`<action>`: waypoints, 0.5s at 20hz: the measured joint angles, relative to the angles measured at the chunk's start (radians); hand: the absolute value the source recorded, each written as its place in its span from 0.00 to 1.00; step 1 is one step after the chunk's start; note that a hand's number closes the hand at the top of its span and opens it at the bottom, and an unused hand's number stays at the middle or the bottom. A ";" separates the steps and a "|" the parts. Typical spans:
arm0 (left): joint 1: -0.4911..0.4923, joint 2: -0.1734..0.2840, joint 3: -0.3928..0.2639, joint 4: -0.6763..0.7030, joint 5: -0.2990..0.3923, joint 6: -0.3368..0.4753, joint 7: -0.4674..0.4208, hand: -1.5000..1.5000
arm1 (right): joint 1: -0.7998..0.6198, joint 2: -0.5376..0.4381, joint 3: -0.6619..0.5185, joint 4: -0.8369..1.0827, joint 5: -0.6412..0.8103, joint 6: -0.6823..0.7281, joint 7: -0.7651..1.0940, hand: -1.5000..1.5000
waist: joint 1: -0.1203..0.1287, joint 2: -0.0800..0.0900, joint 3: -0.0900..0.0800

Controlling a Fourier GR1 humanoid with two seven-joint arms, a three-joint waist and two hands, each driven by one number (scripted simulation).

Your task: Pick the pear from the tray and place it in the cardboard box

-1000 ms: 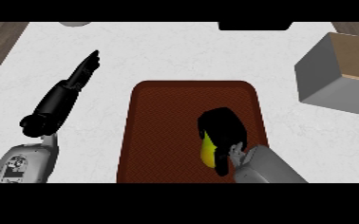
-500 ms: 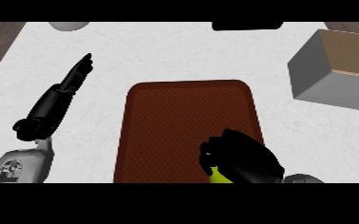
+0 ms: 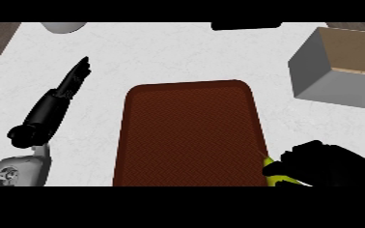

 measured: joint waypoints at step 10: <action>-0.028 -0.004 -0.013 0.015 -0.006 -0.016 -0.005 0.50 | 0.027 -0.021 -0.468 0.185 -0.437 0.043 0.072 1.00 | 0.036 0.008 -0.002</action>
